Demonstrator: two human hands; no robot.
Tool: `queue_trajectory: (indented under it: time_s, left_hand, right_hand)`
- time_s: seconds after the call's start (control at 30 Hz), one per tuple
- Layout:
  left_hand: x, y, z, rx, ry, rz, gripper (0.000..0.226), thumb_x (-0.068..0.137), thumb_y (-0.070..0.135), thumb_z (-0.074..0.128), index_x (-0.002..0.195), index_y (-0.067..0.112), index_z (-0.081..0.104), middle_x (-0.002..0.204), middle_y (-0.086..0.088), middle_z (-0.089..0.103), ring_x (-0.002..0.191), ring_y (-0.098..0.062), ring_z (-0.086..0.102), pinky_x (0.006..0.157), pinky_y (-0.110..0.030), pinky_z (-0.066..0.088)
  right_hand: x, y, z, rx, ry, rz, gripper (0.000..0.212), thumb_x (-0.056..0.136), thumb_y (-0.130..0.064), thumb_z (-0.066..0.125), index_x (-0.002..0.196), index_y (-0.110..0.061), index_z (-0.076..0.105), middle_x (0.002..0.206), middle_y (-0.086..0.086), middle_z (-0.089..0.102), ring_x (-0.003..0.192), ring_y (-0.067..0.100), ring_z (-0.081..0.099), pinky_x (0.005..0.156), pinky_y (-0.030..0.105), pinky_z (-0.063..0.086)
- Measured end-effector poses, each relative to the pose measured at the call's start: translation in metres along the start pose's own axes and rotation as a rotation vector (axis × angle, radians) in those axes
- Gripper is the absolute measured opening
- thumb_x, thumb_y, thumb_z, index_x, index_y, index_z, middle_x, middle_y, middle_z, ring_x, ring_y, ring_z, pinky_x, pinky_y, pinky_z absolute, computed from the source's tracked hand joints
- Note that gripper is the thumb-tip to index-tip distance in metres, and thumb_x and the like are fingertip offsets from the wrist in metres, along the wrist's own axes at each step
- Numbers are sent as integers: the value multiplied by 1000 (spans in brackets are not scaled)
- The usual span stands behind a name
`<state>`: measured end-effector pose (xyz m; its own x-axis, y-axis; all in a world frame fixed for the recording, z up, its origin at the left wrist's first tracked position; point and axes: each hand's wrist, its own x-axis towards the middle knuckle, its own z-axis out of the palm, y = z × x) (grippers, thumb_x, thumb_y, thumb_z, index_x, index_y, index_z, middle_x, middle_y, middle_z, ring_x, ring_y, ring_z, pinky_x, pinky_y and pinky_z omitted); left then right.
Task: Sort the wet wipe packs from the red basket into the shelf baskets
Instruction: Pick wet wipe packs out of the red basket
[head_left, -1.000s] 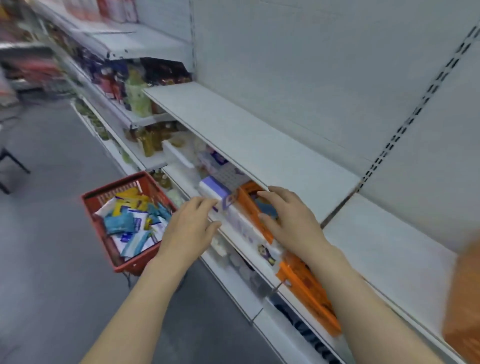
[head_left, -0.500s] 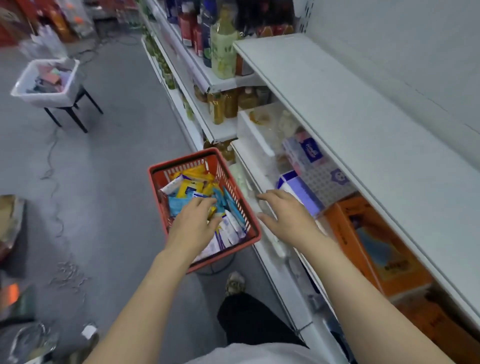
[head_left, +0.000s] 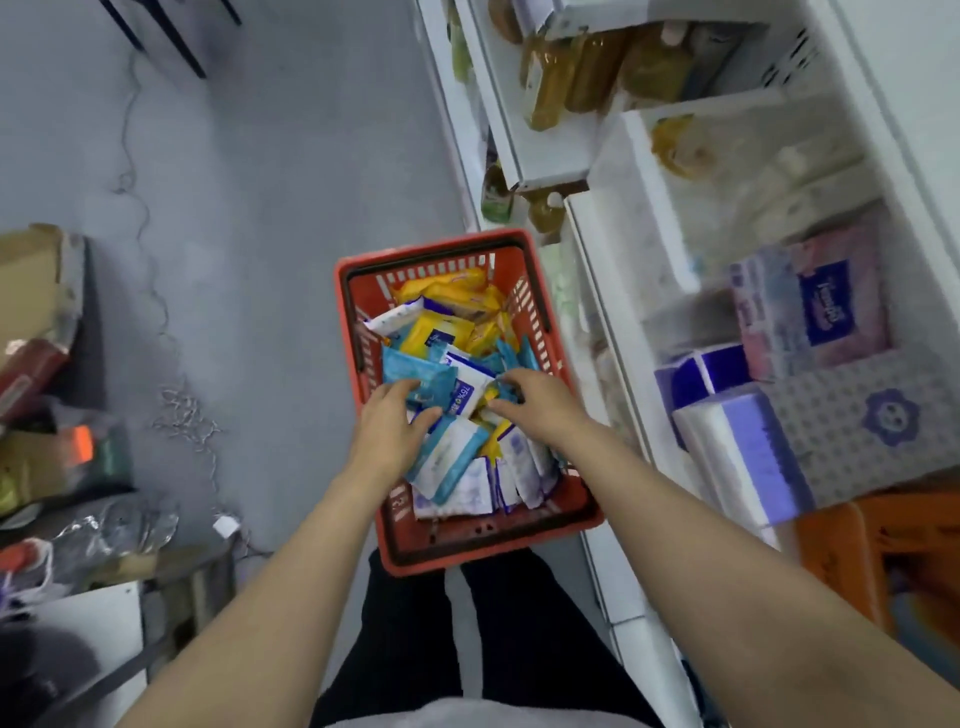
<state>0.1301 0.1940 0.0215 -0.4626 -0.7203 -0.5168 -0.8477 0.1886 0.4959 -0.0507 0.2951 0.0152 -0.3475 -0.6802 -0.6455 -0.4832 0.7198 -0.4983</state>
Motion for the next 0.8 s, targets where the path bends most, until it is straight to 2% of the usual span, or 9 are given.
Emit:
queue_trajectory:
  time_s: [0.2,0.33,0.43,0.53,0.6,0.67,0.8]
  left_hand:
    - [47,-23,15,-66,-45,-39,65,89,33,67,145,13,42,146,-12,43,133,-27,41,110,-33,31]
    - [68,-35,25,-102,-79,7,73,88,30,69,150,21,33,161,-8,16,148,-23,17,119,-34,22]
    - [83,-38,35,-63,-82,48,71,87,28,70,149,26,36,163,-7,7,150,-26,7,121,-38,14]
    - [96,-42,45,74,-121,44,64,86,30,71,144,30,43,163,-5,4,150,-31,-4,121,-43,7]
    - [97,-44,50,132,-104,51,57,82,24,73,135,30,51,163,-2,9,149,-33,-3,121,-45,9]
    - [95,-43,53,185,-36,79,53,79,16,73,128,27,55,161,-3,19,148,-34,7,120,-45,18]
    - [92,-36,49,280,16,84,67,70,13,80,130,24,52,150,-8,31,134,-33,28,108,-43,36]
  right_hand:
    - [76,-19,33,108,-3,61,62,85,-30,76,138,-13,49,135,9,56,121,26,55,98,38,47]
    - [91,-13,50,61,15,141,56,77,-25,84,121,-13,53,120,9,60,109,27,60,88,39,51]
    - [87,-4,50,129,79,201,49,78,-26,83,115,-14,55,115,7,65,101,23,64,77,33,52]
    - [78,6,37,268,132,251,44,82,-26,80,119,-12,58,115,5,68,90,14,62,64,22,48]
    - [72,14,26,321,122,239,46,83,-28,78,122,-12,61,118,3,68,92,11,61,66,21,48]
    - [66,20,19,331,123,221,42,84,-30,77,121,-13,66,116,2,70,91,10,62,69,21,49]
    - [59,23,16,261,167,187,37,85,-28,76,120,-17,69,106,0,71,95,15,66,78,28,54]
